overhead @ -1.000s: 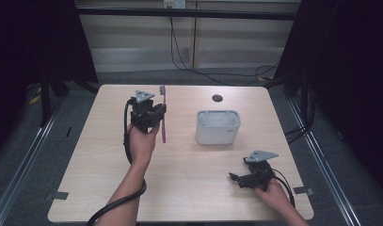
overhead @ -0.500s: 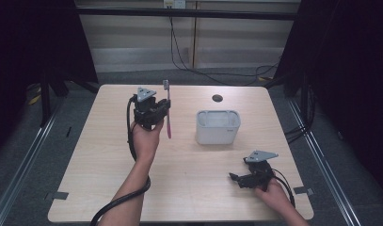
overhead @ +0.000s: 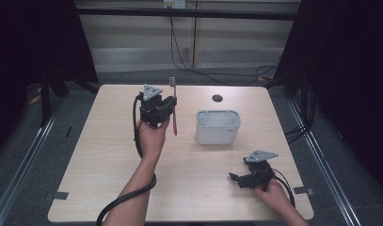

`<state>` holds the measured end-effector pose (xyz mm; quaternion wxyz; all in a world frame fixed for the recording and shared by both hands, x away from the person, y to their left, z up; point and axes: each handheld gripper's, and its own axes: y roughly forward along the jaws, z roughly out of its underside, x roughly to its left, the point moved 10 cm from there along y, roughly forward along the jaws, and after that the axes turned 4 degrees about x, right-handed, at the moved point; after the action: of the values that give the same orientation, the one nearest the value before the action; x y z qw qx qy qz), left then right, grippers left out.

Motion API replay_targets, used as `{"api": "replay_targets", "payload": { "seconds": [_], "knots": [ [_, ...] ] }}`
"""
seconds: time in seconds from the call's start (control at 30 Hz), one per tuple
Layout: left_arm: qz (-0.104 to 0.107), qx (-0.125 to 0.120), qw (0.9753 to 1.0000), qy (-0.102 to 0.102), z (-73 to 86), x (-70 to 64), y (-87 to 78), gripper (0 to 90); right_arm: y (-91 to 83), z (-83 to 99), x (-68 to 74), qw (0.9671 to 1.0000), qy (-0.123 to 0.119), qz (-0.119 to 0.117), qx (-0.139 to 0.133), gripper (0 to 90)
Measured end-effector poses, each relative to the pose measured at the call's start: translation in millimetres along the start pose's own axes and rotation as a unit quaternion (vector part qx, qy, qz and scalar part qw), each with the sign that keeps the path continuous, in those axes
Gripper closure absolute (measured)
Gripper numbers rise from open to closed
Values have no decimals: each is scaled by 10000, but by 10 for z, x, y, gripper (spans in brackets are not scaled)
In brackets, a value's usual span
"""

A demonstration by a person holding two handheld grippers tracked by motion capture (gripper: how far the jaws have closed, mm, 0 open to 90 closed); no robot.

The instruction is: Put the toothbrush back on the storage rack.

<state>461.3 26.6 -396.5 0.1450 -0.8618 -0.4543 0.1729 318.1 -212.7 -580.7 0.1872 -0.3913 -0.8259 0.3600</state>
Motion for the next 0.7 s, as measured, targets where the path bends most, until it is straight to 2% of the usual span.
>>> {"api": "replay_targets", "payload": {
  "seconds": [0.3,0.7],
  "knots": [
    [8,-169,9998,89,-90,-82,46,802,-1,1,0,10000,7,10,6,131],
    [-46,-335,9994,87,-163,-93,98,802,-2,1,-1,10000,5,10,6,131]
  ]
}}
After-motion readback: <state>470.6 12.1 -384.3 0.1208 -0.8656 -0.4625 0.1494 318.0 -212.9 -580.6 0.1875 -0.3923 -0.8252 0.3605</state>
